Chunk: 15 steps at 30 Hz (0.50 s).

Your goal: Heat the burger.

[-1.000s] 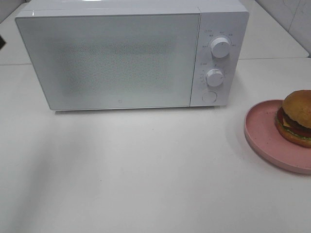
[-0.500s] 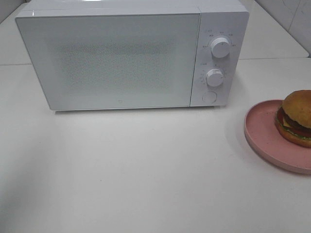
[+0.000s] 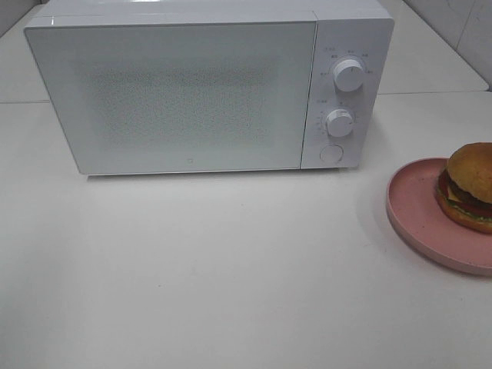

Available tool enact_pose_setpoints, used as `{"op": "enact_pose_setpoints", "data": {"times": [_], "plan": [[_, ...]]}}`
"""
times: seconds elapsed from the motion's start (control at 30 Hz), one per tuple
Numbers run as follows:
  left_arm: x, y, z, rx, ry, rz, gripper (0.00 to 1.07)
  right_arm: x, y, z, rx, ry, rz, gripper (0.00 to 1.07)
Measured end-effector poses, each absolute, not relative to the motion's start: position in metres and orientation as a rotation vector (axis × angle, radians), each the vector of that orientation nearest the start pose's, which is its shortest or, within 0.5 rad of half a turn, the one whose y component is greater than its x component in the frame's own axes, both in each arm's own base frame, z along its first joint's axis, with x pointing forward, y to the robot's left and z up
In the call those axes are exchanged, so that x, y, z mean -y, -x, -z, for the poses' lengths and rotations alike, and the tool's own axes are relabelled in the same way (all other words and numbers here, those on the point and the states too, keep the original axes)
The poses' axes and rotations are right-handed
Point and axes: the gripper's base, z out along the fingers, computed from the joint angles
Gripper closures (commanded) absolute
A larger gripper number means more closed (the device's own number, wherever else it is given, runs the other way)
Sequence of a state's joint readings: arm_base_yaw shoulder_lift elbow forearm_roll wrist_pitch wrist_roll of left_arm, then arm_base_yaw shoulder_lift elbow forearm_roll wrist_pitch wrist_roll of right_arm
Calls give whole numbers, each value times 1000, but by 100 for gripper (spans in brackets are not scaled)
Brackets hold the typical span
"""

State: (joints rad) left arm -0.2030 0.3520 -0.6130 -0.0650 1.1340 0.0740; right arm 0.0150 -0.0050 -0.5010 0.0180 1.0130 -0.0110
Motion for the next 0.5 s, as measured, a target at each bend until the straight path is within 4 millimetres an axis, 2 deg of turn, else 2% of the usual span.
{"op": "enact_pose_setpoints", "data": {"times": [0.1, 0.17, 0.27, 0.5], "plan": [[12, -33, -297, -2313, -321, 146, 106, -1, 4, -281, -1990, 25, -21, 54], [9, -16, -291, -2221, -327, 143, 106, -1, 4, -281, -1990, 22, -19, 54], [7, -8, -286, -2157, -333, 139, 106, -1, 4, -281, -1990, 21, -20, 54], [7, -3, -279, -2080, -326, 150, 106, -1, 4, -281, -1990, 21, -19, 54]]}}
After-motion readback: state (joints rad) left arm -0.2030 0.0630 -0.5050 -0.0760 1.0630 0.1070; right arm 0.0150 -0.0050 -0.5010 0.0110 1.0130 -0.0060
